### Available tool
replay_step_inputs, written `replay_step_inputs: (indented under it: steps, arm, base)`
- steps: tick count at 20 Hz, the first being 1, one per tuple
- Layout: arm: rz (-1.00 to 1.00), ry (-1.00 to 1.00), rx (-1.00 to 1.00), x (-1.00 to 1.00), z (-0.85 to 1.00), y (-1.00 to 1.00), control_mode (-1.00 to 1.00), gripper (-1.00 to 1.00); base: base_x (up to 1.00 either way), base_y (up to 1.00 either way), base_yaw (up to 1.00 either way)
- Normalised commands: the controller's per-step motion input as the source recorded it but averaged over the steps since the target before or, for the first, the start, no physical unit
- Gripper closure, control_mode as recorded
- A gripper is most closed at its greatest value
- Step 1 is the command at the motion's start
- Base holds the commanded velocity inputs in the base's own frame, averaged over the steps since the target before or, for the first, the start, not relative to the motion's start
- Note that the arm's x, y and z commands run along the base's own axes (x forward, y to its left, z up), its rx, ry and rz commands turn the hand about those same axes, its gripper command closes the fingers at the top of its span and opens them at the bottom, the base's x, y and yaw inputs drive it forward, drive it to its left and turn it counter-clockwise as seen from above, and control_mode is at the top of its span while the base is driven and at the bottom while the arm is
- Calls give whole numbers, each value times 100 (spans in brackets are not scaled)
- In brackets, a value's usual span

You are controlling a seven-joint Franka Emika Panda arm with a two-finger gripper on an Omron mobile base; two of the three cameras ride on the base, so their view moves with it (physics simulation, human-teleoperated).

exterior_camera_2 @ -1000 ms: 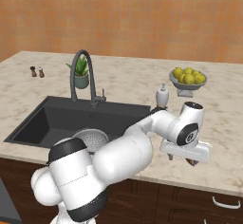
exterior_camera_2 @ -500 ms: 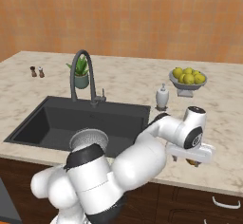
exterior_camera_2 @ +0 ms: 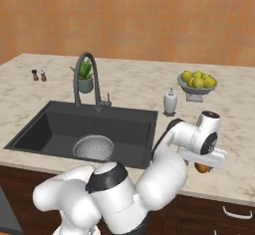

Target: Put the colander in the sink, put the peach in the colander, and turn on the sink faucet and pour water over the colander.

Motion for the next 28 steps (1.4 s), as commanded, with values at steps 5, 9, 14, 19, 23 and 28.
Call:
replay_step_inputs:
  steps: [5,9,14,19,23,28]
  arm:
    - [-7,-3,-1,10,-30,-20,-100,-100]
    - [-6,-5,-1,16,-27,-1,-100,-100]
    - [-6,-6,-1,16,-23,0,-100,-100]
    - [-7,-8,-1,4,-18,0,-100,100]
    - [-4,-12,0,0,-9,0,-100,100]
    - [0,-19,0,-3,15,27,-100,100]
  base:
    - [0,0,0]
    - [0,0,0]
    - [0,0,0]
    - [0,0,0]
    - [0,0,0]
    - [0,0,0]
